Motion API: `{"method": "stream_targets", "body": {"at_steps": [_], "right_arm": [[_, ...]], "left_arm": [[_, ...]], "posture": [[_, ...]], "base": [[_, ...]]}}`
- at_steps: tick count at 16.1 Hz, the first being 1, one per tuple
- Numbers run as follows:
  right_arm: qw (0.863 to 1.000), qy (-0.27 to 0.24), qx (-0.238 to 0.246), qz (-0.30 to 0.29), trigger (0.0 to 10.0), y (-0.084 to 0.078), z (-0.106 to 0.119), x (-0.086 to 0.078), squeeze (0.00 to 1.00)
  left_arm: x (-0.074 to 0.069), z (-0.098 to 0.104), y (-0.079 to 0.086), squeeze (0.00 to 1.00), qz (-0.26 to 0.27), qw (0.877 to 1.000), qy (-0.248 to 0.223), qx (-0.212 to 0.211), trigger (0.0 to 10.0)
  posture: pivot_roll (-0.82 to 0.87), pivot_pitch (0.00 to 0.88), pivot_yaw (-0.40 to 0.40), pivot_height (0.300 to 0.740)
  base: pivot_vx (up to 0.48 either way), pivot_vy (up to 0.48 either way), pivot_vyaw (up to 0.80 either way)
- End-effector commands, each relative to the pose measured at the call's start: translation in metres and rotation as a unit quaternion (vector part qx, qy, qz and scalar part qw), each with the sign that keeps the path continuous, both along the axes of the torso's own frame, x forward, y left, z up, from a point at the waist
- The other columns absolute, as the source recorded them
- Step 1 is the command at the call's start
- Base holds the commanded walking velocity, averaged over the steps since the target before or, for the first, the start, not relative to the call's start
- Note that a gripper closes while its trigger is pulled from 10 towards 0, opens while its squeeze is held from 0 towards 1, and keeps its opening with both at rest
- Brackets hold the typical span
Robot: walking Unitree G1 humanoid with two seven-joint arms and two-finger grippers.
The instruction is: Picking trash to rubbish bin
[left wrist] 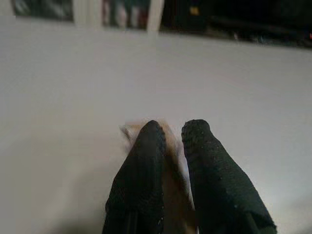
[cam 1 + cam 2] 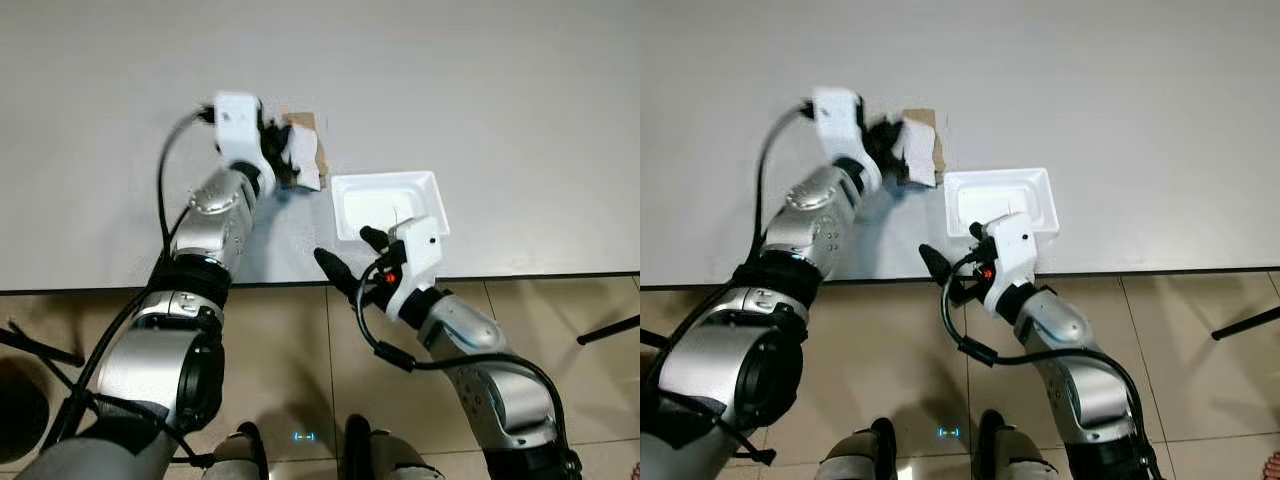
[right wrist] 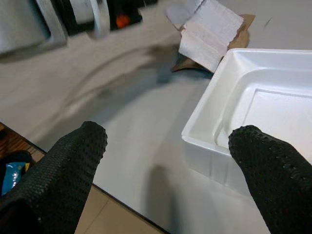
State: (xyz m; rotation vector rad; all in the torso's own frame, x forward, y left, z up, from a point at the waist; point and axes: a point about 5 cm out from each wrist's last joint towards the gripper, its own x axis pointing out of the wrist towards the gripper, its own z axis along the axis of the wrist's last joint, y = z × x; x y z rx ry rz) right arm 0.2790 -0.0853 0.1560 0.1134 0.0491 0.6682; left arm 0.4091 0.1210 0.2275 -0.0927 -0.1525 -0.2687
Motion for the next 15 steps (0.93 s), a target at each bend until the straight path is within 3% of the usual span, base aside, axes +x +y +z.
{"method": "stream_targets", "body": {"at_steps": [1, 4, 7, 9, 13, 14, 15], "right_arm": [[1.0, 0.03, -0.007, -0.005, 10.0, -0.003, -0.014, 0.001, 0.0], [1.0, 0.019, -0.006, -0.002, 10.0, -0.001, -0.01, 0.006, 0.0], [1.0, 0.007, -0.007, -0.01, 10.0, -0.002, -0.007, 0.015, 0.0], [1.0, 0.0, -0.007, -0.013, 10.0, -0.003, -0.004, 0.019, 0.0], [1.0, -0.002, -0.009, -0.013, 10.0, -0.004, -0.006, 0.018, 0.0], [1.0, 0.0, -0.009, -0.014, 10.0, -0.004, -0.007, 0.018, 0.0], [1.0, 0.001, -0.01, -0.014, 10.0, -0.005, -0.008, 0.018, 0.0]], "left_arm": [[-0.004, 0.005, 0.001, 0.0, 0.024, 0.999, -0.04, 0.008, 10.0], [-0.012, 0.018, 0.003, 0.0, 0.054, 0.993, -0.099, 0.017, 10.0], [-0.012, 0.019, 0.005, 0.0, 0.068, 0.992, -0.109, 0.022, 10.0], [-0.014, 0.015, 0.003, 0.0, 0.059, 0.994, -0.086, 0.017, 10.0], [-0.014, -0.011, 0.01, 0.0, 0.05, 0.993, -0.033, 0.101, 10.0], [-0.016, -0.02, 0.015, 1.0, 0.036, 0.996, -0.01, 0.084, 10.0], [-0.018, -0.024, 0.018, 1.0, 0.027, 0.998, 0.008, 0.058, 10.0]], "posture": [[-0.07, 0.227, -0.039, 0.74], [-0.06, 0.203, -0.045, 0.74], [-0.05, 0.173, -0.047, 0.74], [-0.06, 0.16, -0.049, 0.74], [-0.06, 0.159, -0.051, 0.74], [-0.06, 0.16, -0.051, 0.74], [-0.05, 0.163, -0.053, 0.74]], "base": [[0.0, 0.0, 0.0], [0.0, 0.0, 0.0], [0.0, 0.0, 0.0], [0.0, 0.0, 0.0], [0.0, 0.0, 0.0], [0.0, 0.0, 0.0], [0.0, 0.0, 0.0]]}}
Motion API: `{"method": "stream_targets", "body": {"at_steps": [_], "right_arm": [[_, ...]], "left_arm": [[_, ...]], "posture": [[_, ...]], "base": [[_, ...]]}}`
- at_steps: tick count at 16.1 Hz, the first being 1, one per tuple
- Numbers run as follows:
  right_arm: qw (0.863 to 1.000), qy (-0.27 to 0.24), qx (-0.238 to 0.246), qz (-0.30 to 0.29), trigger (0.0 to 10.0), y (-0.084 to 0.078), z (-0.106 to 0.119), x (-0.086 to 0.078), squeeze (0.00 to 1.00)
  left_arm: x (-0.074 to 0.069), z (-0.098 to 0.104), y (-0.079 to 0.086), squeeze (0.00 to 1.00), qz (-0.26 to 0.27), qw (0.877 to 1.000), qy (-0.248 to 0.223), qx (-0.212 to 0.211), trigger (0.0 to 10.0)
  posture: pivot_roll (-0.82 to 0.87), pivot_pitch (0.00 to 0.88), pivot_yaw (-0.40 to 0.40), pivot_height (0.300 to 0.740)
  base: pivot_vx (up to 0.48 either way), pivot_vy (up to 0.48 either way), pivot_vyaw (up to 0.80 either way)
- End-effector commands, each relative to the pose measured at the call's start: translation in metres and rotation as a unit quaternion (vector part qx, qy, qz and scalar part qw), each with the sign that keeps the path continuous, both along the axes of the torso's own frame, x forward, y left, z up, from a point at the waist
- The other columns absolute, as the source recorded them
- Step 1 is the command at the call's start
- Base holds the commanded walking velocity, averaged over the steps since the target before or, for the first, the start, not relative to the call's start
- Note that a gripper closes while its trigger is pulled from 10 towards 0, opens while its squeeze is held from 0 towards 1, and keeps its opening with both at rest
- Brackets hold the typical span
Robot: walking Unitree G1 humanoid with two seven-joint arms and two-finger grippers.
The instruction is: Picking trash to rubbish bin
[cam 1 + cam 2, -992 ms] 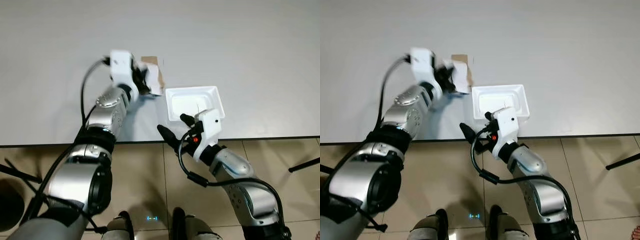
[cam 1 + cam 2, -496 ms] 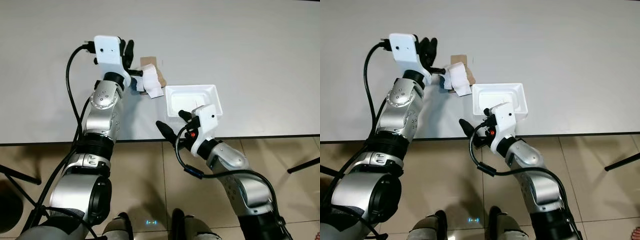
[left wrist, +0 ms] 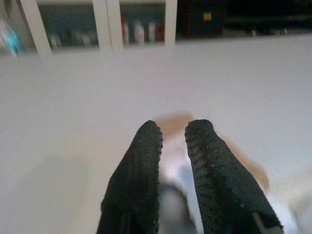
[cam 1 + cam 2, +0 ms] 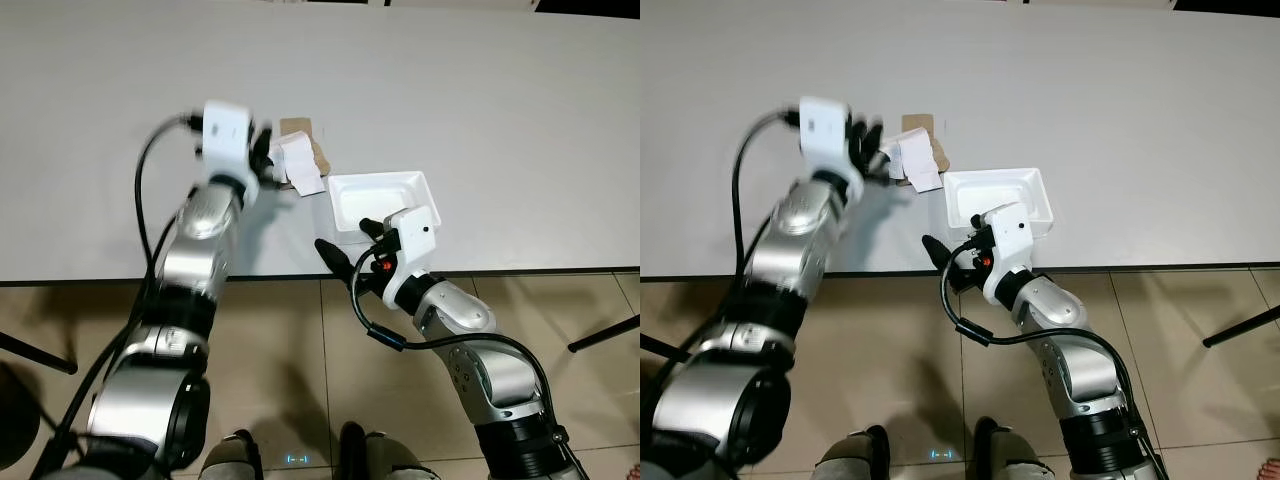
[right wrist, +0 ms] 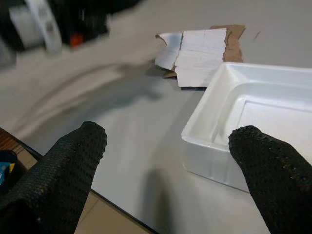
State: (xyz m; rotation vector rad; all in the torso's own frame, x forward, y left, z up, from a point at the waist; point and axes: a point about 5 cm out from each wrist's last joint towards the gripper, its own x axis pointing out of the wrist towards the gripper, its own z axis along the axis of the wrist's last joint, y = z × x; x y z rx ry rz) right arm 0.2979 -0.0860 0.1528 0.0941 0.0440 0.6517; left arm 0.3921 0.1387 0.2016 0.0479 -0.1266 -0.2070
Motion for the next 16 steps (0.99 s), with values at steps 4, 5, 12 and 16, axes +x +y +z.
{"method": "stream_targets", "body": {"at_steps": [4, 5, 12, 16], "right_arm": [[1.0, 0.001, -0.004, -0.016, 10.0, -0.009, -0.003, 0.003, 0.0], [1.0, -0.01, 0.004, -0.019, 10.0, -0.011, 0.003, 0.005, 0.0], [0.997, -0.052, 0.029, -0.057, 10.0, -0.022, 0.024, 0.013, 0.0], [0.996, -0.051, 0.027, -0.071, 10.0, -0.027, 0.023, 0.014, 0.0]], "left_arm": [[-0.005, -0.005, 0.011, 1.0, 0.005, 0.999, 0.02, -0.036, 10.0], [-0.005, -0.002, 0.01, 1.0, -0.002, 0.999, 0.015, -0.043, 10.0], [-0.009, 0.006, 0.002, 1.0, -0.031, 0.996, 0.019, -0.076, 10.0], [-0.008, 0.002, 0.006, 1.0, -0.03, 0.995, 0.033, -0.085, 10.0]], "posture": [[-0.05, 0.167, -0.058, 0.74], [-0.05, 0.168, -0.058, 0.74], [-0.05, 0.163, -0.055, 0.74], [-0.05, 0.168, -0.054, 0.74]], "base": [[0.0, 0.0, 0.0], [0.0, 0.0, 0.0], [0.0, 0.0, 0.0], [0.0, 0.0, 0.0]]}}
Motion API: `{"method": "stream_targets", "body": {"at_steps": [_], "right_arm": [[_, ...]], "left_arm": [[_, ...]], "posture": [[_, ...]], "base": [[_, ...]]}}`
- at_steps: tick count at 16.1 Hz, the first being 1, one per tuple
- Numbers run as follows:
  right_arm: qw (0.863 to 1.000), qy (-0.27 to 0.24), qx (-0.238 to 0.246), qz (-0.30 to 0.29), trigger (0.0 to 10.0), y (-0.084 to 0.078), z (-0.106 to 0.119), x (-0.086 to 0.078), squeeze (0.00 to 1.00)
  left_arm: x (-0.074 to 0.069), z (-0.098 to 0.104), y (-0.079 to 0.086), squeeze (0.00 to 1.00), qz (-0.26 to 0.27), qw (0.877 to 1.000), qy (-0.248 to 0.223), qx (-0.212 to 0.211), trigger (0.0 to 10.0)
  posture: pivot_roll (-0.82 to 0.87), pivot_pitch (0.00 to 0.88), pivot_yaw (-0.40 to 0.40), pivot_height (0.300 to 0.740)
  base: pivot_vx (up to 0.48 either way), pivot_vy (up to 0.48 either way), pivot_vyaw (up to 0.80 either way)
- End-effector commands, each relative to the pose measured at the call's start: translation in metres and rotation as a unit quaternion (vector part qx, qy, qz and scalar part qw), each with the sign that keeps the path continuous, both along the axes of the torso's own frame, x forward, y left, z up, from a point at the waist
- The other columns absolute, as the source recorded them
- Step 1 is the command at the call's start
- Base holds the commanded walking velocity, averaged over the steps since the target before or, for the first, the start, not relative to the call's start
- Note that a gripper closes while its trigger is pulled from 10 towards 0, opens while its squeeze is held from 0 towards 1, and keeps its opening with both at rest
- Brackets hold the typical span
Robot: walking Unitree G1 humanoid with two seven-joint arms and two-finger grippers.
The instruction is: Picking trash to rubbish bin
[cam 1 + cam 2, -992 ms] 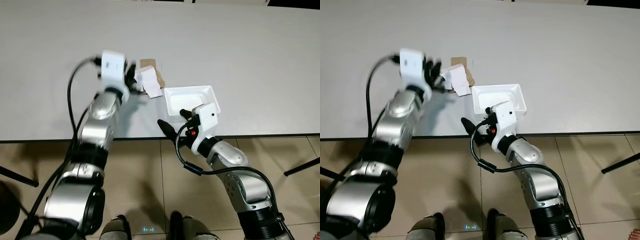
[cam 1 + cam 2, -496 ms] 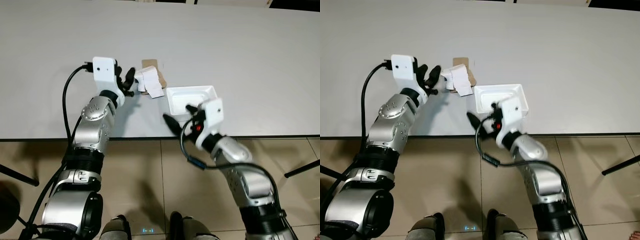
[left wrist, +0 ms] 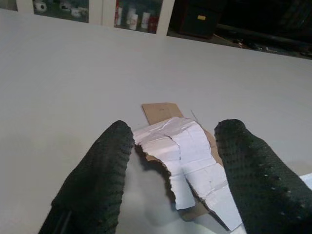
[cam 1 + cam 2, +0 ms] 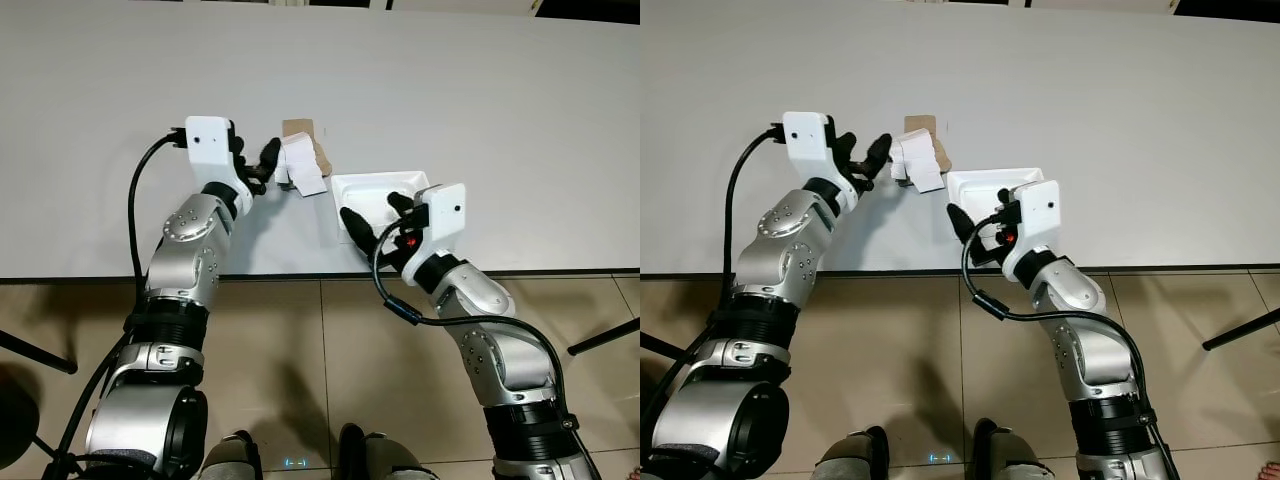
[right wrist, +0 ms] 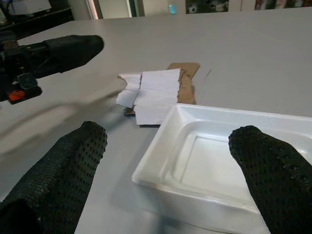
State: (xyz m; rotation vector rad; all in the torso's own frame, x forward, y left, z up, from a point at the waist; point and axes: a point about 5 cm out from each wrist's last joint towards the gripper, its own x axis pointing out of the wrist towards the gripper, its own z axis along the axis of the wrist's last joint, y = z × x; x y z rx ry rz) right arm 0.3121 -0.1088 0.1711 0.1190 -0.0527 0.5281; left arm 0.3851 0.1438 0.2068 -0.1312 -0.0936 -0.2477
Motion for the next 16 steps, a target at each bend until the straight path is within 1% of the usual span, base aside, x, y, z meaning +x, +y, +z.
{"method": "stream_targets", "body": {"at_steps": [1, 4, 5, 7, 8, 9, 10, 11, 12, 13, 14, 16], "right_arm": [[1.0, -0.012, 0.002, -0.008, 10.0, -0.004, 0.005, 0.0, 0.0], [1.0, -0.007, 0.002, -0.004, 10.0, -0.003, 0.002, 0.0, 0.0], [1.0, -0.007, 0.001, -0.003, 10.0, -0.002, 0.002, 0.0, 0.0], [1.0, -0.005, 0.0, 0.0, 10.0, -0.002, 0.001, -0.001, 0.0], [1.0, -0.004, -0.001, 0.002, 10.0, -0.001, 0.001, -0.002, 0.0], [1.0, -0.003, -0.002, 0.004, 10.0, -0.001, 0.0, -0.003, 0.0], [1.0, -0.002, -0.002, 0.005, 10.0, -0.001, 0.0, -0.003, 0.0], [1.0, 0.001, 0.001, 0.016, 10.0, 0.002, 0.0, -0.005, 0.0], [1.0, 0.002, 0.001, 0.021, 10.0, 0.003, 0.0, -0.006, 0.0], [1.0, 0.002, -0.001, 0.031, 10.0, 0.004, 0.001, -0.007, 0.0], [0.999, 0.005, -0.007, 0.047, 10.0, 0.006, 0.0, -0.01, 0.0], [0.998, 0.007, -0.014, 0.06, 10.0, 0.006, -0.001, -0.013, 0.0]], "left_arm": [[-0.002, -0.003, 0.0, 1.0, -0.006, 1.0, 0.008, 0.002, 10.0], [-0.002, -0.004, 0.001, 1.0, -0.003, 1.0, 0.017, -0.01, 10.0], [-0.002, -0.006, 0.002, 1.0, -0.002, 0.999, 0.026, -0.021, 10.0], [0.001, -0.014, 0.007, 1.0, 0.005, 0.996, 0.065, -0.059, 10.0], [0.001, -0.013, 0.006, 1.0, -0.005, 0.996, 0.063, -0.068, 10.0], [0.002, -0.012, 0.004, 0.0, -0.011, 0.994, 0.068, -0.083, 10.0], [0.004, -0.011, 0.003, 0.0, -0.014, 0.993, 0.072, -0.095, 10.0], [0.007, -0.01, -0.001, 0.0, -0.03, 0.984, 0.094, -0.145, 10.0], [0.008, -0.012, -0.002, 0.0, -0.038, 0.982, 0.104, -0.151, 10.0], [0.009, -0.015, -0.003, 0.0, -0.05, 0.982, 0.117, -0.138, 10.0], [0.009, -0.018, -0.005, 0.0, -0.077, 0.979, 0.133, -0.138, 10.0], [0.01, -0.021, -0.004, 0.0, -0.097, 0.974, 0.145, -0.143, 10.0]], "posture": [[-0.05, 0.17, -0.054, 0.74], [-0.05, 0.171, -0.056, 0.74], [-0.05, 0.171, -0.056, 0.74], [-0.06, 0.171, -0.057, 0.74], [-0.06, 0.172, -0.058, 0.74], [-0.06, 0.174, -0.06, 0.74], [-0.06, 0.174, -0.06, 0.74], [-0.07, 0.179, -0.061, 0.74], [-0.07, 0.179, -0.063, 0.74], [-0.08, 0.183, -0.063, 0.74], [-0.08, 0.188, -0.065, 0.74], [-0.09, 0.193, -0.066, 0.74]], "base": [[0.0, 0.0, 0.0], [0.0, 0.0, 0.0], [0.0, 0.0, 0.0], [0.0, 0.0, 0.0], [0.0, 0.0, 0.0], [0.0, 0.0, 0.0], [0.0, 0.0, 0.0], [0.0, 0.0, 0.0], [0.0, 0.0, 0.0], [0.0, 0.0, 0.0], [0.0, 0.0, 0.0], [0.0, 0.0, 0.0]]}}
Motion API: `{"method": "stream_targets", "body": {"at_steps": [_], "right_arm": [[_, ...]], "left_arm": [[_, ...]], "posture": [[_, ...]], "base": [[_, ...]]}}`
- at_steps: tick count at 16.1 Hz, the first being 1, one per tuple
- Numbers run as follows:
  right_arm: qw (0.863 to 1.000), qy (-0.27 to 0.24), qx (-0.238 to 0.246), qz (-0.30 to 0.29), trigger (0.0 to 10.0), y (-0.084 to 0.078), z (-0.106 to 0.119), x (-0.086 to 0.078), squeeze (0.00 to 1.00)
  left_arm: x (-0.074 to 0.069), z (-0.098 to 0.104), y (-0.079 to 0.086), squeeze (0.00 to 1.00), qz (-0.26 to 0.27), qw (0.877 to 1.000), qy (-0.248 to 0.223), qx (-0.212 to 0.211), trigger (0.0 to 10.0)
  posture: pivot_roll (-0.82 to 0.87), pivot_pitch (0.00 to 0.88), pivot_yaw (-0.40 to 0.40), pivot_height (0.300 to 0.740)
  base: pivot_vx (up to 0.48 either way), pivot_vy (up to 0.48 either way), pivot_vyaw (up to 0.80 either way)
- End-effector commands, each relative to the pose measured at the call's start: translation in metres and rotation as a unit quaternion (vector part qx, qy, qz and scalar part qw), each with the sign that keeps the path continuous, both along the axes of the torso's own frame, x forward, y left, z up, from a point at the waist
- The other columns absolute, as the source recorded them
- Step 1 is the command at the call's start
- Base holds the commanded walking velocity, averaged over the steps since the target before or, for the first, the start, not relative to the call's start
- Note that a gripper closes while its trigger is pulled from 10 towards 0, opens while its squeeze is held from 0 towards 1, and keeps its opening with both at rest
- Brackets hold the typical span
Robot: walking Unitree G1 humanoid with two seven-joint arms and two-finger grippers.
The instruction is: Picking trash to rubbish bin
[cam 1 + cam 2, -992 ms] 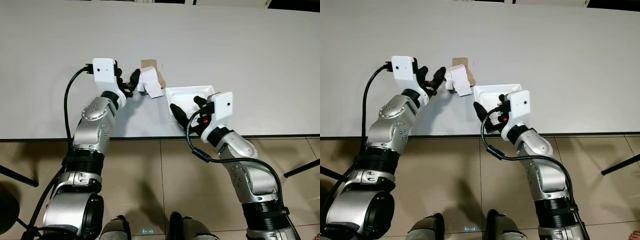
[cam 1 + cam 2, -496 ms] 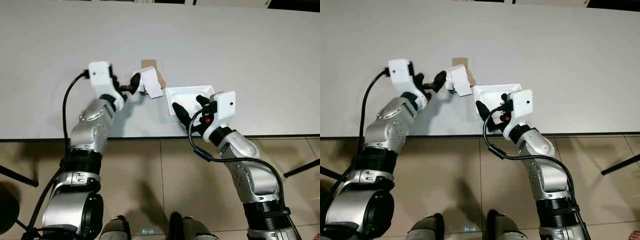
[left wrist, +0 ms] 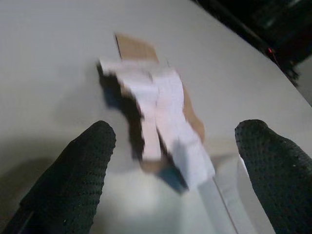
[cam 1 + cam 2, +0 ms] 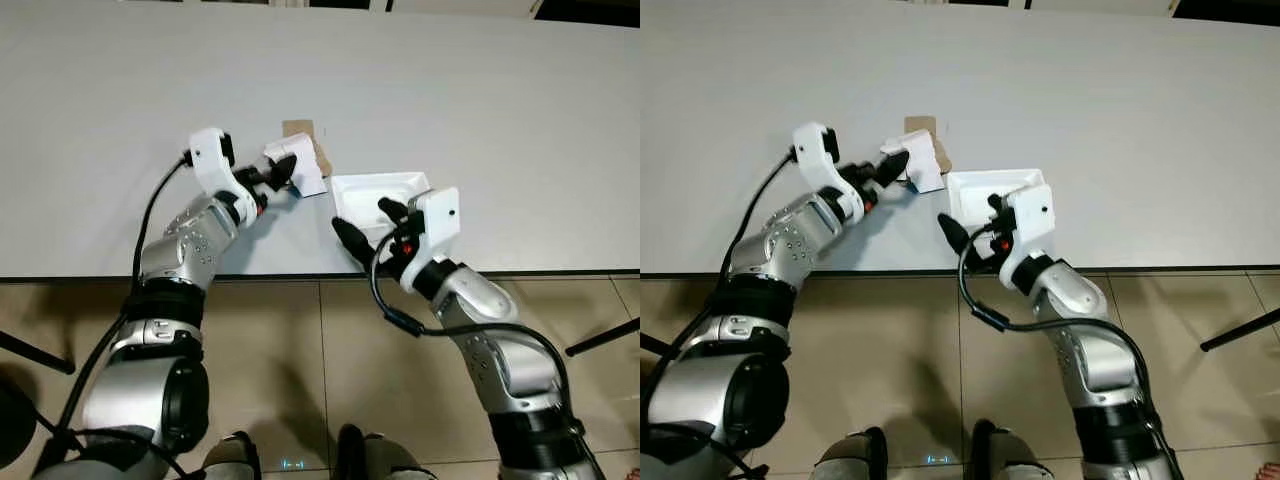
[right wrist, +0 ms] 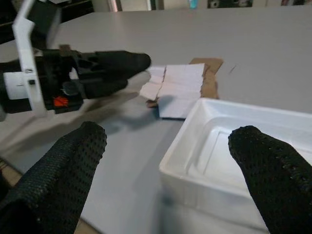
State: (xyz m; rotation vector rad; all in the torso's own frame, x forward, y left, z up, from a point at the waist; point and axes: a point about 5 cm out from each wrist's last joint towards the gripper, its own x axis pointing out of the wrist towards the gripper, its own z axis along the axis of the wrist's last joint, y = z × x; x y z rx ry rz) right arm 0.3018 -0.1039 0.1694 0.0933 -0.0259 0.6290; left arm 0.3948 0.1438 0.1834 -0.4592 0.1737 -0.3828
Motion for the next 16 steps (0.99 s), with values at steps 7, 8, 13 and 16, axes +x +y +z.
{"method": "stream_targets", "body": {"at_steps": [7, 8, 13, 16], "right_arm": [[0.999, 0.01, -0.009, 0.043, 10.0, 0.003, 0.001, -0.015, 0.0], [0.999, 0.011, -0.008, 0.045, 10.0, 0.003, 0.001, -0.015, 0.0], [0.998, 0.013, -0.008, 0.053, 10.0, 0.006, 0.003, -0.022, 0.0], [0.998, 0.014, -0.007, 0.056, 10.0, 0.006, 0.004, -0.026, 0.0]], "left_arm": [[0.007, 0.008, 0.01, 0.0, -0.054, 0.998, 0.035, -0.019, 10.0], [0.007, 0.007, 0.01, 0.0, -0.056, 0.997, 0.04, -0.022, 10.0], [0.006, -0.007, 0.01, 0.0, -0.054, 0.994, 0.085, -0.04, 10.0], [0.006, -0.009, 0.007, 0.0, -0.056, 0.994, 0.087, -0.035, 10.0]], "posture": [[-0.1, 0.223, -0.067, 0.74], [-0.1, 0.223, -0.067, 0.74], [-0.12, 0.223, -0.055, 0.74], [-0.13, 0.222, -0.054, 0.74]], "base": [[0.0, 0.0, 0.0], [0.0, 0.0, 0.0], [0.0, 0.0, 0.0], [0.0, 0.0, 0.0]]}}
